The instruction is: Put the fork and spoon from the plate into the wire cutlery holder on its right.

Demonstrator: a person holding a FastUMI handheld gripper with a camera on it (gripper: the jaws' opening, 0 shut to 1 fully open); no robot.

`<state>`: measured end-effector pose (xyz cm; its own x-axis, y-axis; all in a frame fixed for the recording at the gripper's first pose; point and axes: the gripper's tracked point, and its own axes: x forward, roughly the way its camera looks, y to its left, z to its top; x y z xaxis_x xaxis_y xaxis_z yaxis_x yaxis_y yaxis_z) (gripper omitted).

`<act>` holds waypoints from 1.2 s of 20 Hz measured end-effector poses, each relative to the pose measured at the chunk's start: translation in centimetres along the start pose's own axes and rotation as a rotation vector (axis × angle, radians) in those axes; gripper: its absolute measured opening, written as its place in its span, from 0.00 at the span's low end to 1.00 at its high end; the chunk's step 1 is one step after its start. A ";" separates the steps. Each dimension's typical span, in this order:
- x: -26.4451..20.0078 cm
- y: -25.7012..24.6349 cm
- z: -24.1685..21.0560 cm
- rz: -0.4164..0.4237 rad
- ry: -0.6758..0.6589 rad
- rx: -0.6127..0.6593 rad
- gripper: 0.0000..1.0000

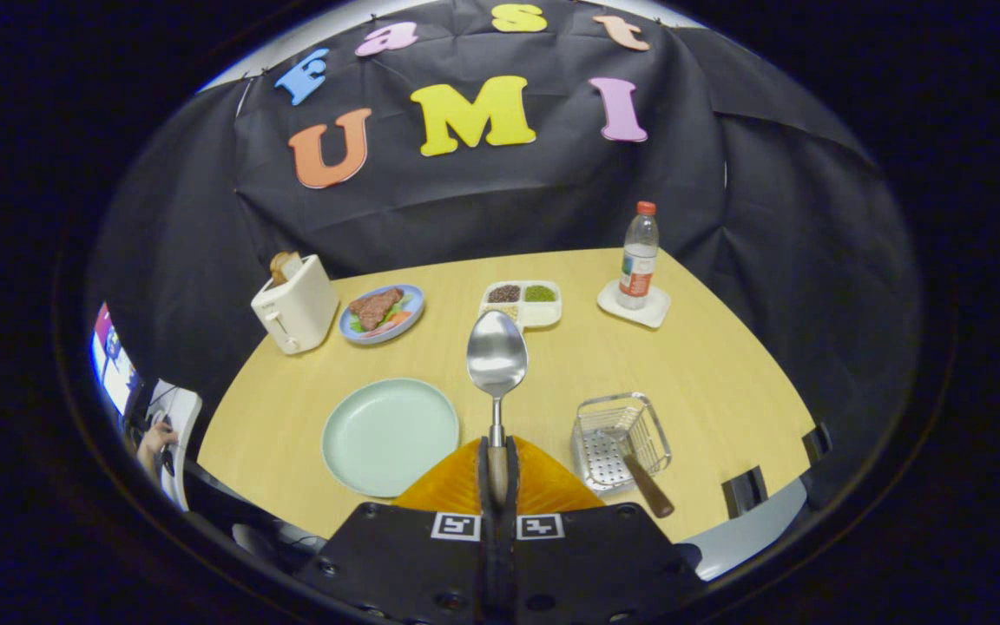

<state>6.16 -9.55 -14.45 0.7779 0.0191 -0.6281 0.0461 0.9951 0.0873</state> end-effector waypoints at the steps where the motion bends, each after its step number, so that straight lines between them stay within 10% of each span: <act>1: -0.1 -1.0 0.1 -0.006 0.000 0.013 0.00; 24: 1.5 -6.8 -3.3 -0.065 0.068 0.075 0.05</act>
<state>4.96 -15.92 -18.57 0.7277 -0.0360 -0.6849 0.1434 0.9845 0.1006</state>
